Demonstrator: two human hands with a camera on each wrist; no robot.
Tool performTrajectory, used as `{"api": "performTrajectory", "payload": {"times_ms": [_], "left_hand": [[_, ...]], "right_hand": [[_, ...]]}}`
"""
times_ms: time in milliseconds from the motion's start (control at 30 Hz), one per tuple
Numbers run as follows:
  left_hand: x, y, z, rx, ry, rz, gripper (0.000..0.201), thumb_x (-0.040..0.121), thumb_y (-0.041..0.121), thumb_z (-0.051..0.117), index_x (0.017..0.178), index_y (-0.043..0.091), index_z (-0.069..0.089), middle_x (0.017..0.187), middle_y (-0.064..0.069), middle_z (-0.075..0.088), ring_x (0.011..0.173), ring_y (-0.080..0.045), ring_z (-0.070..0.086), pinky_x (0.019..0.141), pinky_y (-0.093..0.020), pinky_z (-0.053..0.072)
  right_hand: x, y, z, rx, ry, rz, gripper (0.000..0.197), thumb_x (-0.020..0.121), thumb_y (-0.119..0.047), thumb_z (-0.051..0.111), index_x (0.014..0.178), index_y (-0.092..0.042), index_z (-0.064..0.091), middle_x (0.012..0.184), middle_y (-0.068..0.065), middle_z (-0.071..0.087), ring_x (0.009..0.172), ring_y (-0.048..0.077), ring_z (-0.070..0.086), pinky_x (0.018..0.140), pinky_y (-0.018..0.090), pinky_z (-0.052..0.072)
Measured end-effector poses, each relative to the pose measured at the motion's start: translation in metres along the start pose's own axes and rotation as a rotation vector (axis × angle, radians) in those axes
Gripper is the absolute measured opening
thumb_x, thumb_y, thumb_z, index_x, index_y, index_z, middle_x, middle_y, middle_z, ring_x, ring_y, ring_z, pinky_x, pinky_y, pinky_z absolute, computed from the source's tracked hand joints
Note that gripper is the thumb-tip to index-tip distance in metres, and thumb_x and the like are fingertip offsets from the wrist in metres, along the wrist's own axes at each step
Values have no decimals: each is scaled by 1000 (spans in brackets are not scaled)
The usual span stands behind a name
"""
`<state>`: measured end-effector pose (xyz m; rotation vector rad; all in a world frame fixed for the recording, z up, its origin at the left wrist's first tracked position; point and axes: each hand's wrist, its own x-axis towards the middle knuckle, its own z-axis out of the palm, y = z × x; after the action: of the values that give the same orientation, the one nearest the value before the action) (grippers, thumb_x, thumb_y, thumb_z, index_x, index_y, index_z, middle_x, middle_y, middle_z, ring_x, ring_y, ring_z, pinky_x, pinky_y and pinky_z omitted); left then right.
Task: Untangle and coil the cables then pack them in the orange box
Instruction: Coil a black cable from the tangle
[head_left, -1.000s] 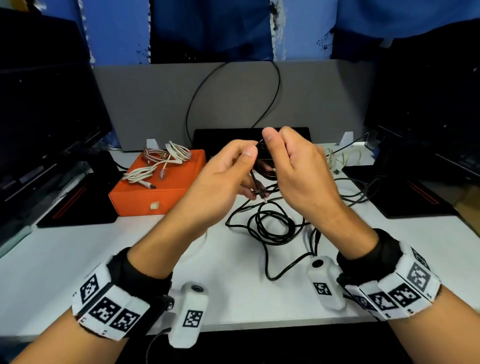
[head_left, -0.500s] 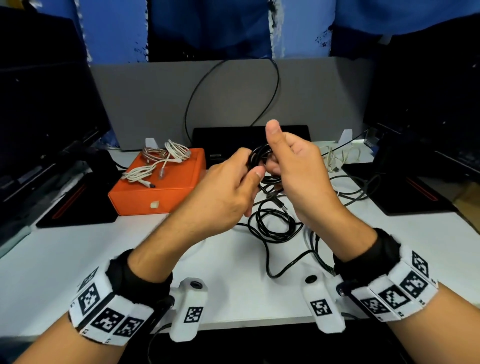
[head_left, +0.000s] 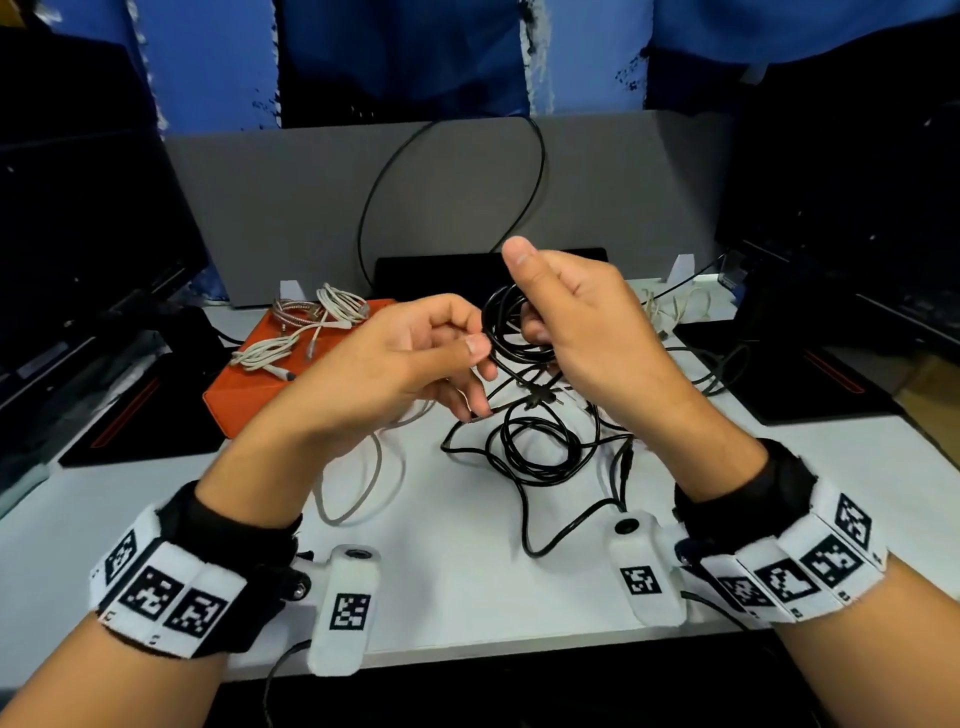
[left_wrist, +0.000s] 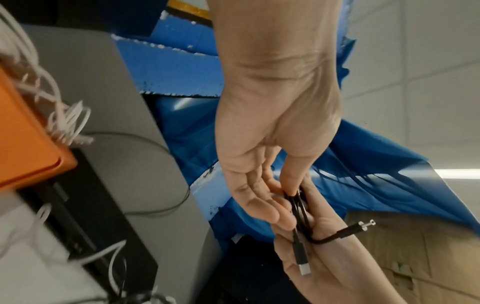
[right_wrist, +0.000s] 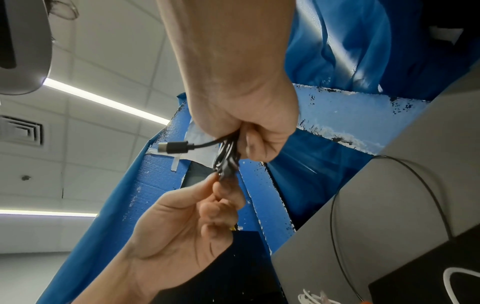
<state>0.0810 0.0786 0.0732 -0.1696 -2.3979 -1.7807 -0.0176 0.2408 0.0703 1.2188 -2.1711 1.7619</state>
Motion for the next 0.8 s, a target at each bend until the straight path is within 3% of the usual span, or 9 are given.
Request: {"api": "performTrajectory", "payload": {"times_ms": [67, 133, 200, 233, 333, 433, 567, 700, 800], "left_hand": [[2, -3, -4, 139, 29, 18, 6, 102, 9, 55, 96, 8, 56, 83, -5, 69, 71, -24, 70, 63, -29, 54], [2, -6, -10, 301, 68, 36, 10, 105, 13, 53, 95, 15, 56, 80, -2, 69, 67, -21, 68, 65, -35, 53], [0, -6, -14, 405, 58, 22, 11, 106, 19, 51, 95, 21, 54, 77, -2, 70, 59, -21, 62, 63, -41, 51], [-1, -5, -14, 420, 28, -4, 10, 107, 21, 50, 97, 20, 52, 75, -4, 70, 54, -20, 57, 59, -38, 48], [-4, 0, -6, 274, -104, -94, 18, 107, 21, 47, 92, 11, 46, 71, -11, 67, 48, -24, 44, 51, -22, 39], [-5, 2, -1, 76, -150, -91, 18, 102, 18, 53, 89, 7, 48, 73, -15, 63, 48, -23, 44, 51, -20, 40], [-3, 4, -6, 46, -65, -51, 10, 96, 15, 62, 93, 8, 55, 78, -12, 68, 52, -23, 56, 56, -27, 48], [-5, 10, -10, -19, 77, 17, 18, 91, 19, 64, 100, 5, 56, 87, -17, 74, 64, -26, 68, 64, -33, 55], [-6, 15, 0, -97, 184, 72, 15, 93, 14, 63, 100, 2, 58, 87, -18, 76, 75, -27, 75, 68, -29, 59]], "right_hand": [[1, 1, -3, -113, -13, -23, 56, 105, -51, 49, 66, -13, 40, 56, -2, 45, 51, 4, 37, 51, 23, 33], [1, 2, -4, -253, -34, -59, 59, 103, -55, 50, 68, -8, 42, 63, 12, 51, 55, 11, 40, 55, 37, 37], [1, 2, -3, -324, -51, -72, 58, 101, -58, 50, 68, -11, 42, 68, 15, 53, 57, 13, 41, 58, 39, 40], [0, 2, -2, -331, -57, -70, 58, 101, -58, 50, 67, -13, 41, 68, 15, 53, 56, 12, 41, 58, 38, 40], [0, 4, 0, -284, -55, -56, 58, 103, -56, 49, 68, -11, 39, 61, 6, 48, 56, 7, 41, 56, 35, 37], [2, 6, -2, -216, -25, -50, 60, 105, -53, 48, 70, -5, 40, 61, -1, 46, 54, 6, 42, 56, 30, 36], [4, 4, -7, -276, -51, -40, 62, 104, -55, 47, 71, -3, 42, 61, 1, 47, 53, 7, 39, 54, 28, 34], [3, 5, -2, -342, -69, -35, 60, 103, -59, 46, 71, -8, 40, 63, 10, 46, 56, 10, 39, 55, 32, 34], [-2, 3, 5, -352, -7, -48, 56, 103, -59, 46, 67, -16, 37, 58, -2, 38, 55, 10, 38, 52, 27, 30]]}}
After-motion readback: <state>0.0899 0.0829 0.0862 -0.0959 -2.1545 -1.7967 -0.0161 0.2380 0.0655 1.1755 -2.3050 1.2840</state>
